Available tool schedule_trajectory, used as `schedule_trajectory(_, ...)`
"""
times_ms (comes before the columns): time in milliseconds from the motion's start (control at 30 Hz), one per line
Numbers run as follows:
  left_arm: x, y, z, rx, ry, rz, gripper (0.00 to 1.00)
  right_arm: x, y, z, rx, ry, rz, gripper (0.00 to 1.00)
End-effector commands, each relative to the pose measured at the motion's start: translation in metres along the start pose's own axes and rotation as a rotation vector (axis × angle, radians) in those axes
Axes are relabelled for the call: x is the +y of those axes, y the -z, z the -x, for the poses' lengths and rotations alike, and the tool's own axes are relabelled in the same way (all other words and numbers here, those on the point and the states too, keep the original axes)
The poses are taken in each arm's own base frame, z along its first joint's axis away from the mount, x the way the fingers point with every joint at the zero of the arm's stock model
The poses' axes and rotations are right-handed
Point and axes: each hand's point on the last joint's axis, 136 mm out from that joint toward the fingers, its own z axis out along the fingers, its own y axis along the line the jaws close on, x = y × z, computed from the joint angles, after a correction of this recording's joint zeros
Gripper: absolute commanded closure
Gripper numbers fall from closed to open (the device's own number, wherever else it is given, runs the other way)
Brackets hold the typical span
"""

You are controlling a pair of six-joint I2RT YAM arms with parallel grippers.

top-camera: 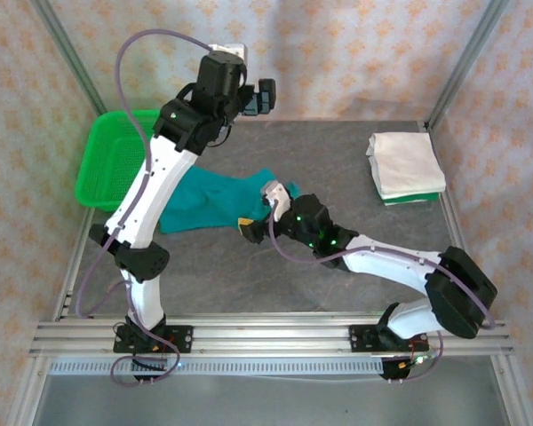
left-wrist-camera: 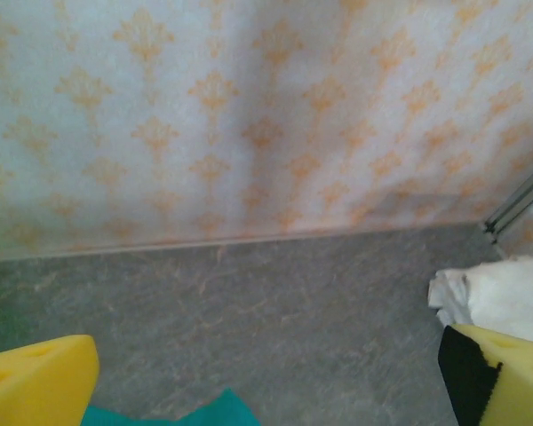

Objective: Fold and stack the t-shirts

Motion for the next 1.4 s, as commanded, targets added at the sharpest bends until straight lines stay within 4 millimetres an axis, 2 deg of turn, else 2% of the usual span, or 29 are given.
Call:
schedule_trajectory(0, 0.032, 0.025, 0.004, -0.019, 0.050, 0.061, 0.00, -0.018, 0.007, 0.006, -0.010, -0.063, -0.090, 0.01)
schedule_trajectory(67, 0.063, 0.029, -0.004, -0.024, 0.108, 0.125, 0.00, -0.027, 0.001, 0.002, 0.025, -0.079, -0.137, 0.01)
schedule_trajectory(133, 0.101, 0.028, -0.022, -0.011, 0.191, 0.202, 0.00, -0.030, -0.010, -0.004, 0.073, -0.075, -0.153, 0.01)
schedule_trajectory(233, 0.158, 0.038, -0.054, 0.010, 0.323, 0.304, 0.00, -0.026, -0.040, -0.018, 0.166, -0.038, -0.114, 0.00)
schedule_trajectory(300, 0.192, 0.053, -0.075, 0.013, 0.383, 0.376, 0.00, -0.019, -0.066, -0.026, 0.194, -0.008, -0.058, 0.00)
schedule_trajectory(433, 0.242, 0.091, -0.111, 0.016, 0.478, 0.520, 0.00, -0.013, -0.121, -0.040, 0.249, 0.000, 0.010, 0.00)
schedule_trajectory(500, 0.259, 0.114, -0.126, 0.015, 0.497, 0.581, 0.00, -0.009, -0.153, -0.048, 0.270, -0.021, 0.045, 0.01)
schedule_trajectory(600, 0.271, 0.135, -0.146, 0.031, 0.505, 0.634, 0.00, -0.009, -0.199, -0.062, 0.293, -0.058, 0.056, 0.00)
schedule_trajectory(733, 0.279, 0.146, -0.170, 0.075, 0.502, 0.676, 0.00, -0.002, -0.243, -0.077, 0.334, -0.068, 0.073, 0.00)
schedule_trajectory(833, 0.280, 0.143, -0.179, 0.099, 0.506, 0.671, 0.00, 0.005, -0.262, -0.082, 0.382, -0.075, 0.102, 0.10)
schedule_trajectory(867, 0.279, 0.140, -0.180, 0.108, 0.504, 0.663, 0.00, 0.006, -0.266, -0.083, 0.386, -0.074, 0.112, 0.15)
schedule_trajectory(900, 0.278, 0.137, -0.180, 0.114, 0.503, 0.654, 0.00, 0.008, -0.268, -0.082, 0.390, -0.072, 0.126, 0.27)
schedule_trajectory(1000, 0.274, 0.128, -0.178, 0.134, 0.501, 0.623, 0.00, 0.004, -0.262, -0.069, 0.391, -0.074, 0.119, 0.91)
schedule_trajectory(1033, 0.273, 0.125, -0.178, 0.139, 0.498, 0.614, 0.00, 0.001, -0.259, -0.063, 0.383, -0.071, 0.110, 1.00)
schedule_trajectory(1167, 0.269, 0.111, -0.178, 0.157, 0.496, 0.579, 0.00, -0.015, -0.228, -0.008, 0.267, -0.065, 0.061, 1.00)
schedule_trajectory(1300, 0.262, 0.093, -0.175, 0.170, 0.519, 0.525, 0.00, -0.027, -0.183, 0.055, 0.123, -0.064, 0.014, 1.00)
schedule_trajectory(1367, 0.258, 0.083, -0.171, 0.166, 0.529, 0.495, 0.00, -0.034, -0.160, 0.076, 0.059, -0.077, -0.009, 1.00)
